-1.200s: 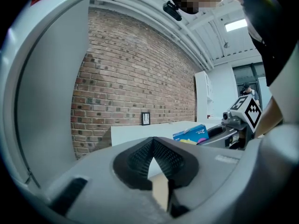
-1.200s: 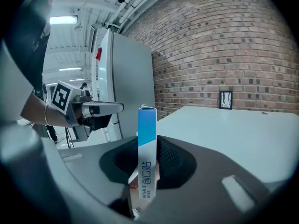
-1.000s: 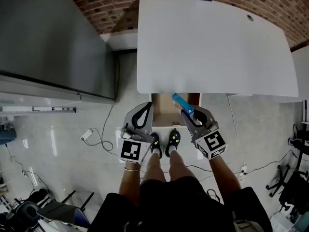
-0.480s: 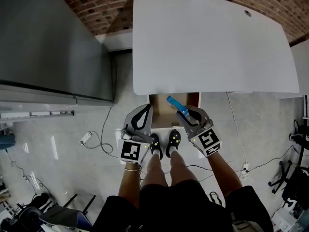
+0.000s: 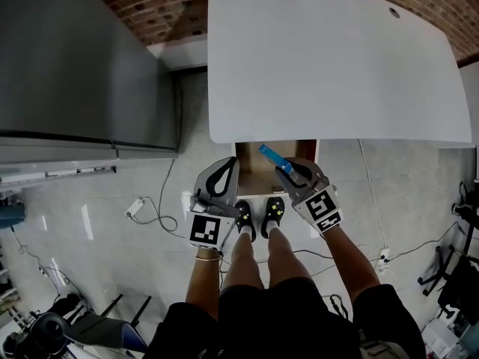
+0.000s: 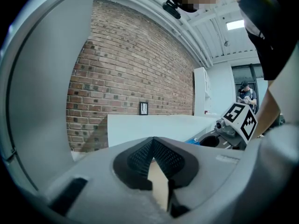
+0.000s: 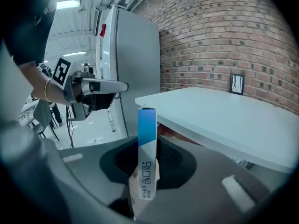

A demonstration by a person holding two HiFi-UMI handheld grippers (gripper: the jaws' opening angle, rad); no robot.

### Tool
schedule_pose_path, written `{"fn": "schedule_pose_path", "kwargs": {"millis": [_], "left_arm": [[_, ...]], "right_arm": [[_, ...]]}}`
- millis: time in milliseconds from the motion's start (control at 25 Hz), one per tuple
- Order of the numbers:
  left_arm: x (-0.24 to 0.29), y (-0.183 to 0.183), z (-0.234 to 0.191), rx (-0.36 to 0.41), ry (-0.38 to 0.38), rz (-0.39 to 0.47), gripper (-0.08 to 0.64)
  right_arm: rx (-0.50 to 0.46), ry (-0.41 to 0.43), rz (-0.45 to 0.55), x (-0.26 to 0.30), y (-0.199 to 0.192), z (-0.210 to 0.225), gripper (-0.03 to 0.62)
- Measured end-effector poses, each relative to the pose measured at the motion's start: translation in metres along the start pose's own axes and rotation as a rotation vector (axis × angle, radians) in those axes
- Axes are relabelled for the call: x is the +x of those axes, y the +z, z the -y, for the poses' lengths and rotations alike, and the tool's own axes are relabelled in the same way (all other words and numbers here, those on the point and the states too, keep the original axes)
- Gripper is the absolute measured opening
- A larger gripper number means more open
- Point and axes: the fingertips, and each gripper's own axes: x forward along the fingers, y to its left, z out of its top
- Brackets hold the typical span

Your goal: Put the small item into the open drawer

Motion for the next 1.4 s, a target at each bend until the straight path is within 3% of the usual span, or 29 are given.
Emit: {"fn": "schedule_pose_path", "kwargs": {"millis": [760,1400], "left_arm": [[0.010,-0.027,-0.005,-0.019,-0.003,-0.019,-0.003],[0.019,-0.073,-0.007,-0.053,0.012,-0.063,-0.003]], "right_arm": [[-0.016,0.006,-0.126,0.035,-0.055,0.009,0.086],[0.005,0.010,-0.203,0.054,-0.087,0.017,0.086]]}}
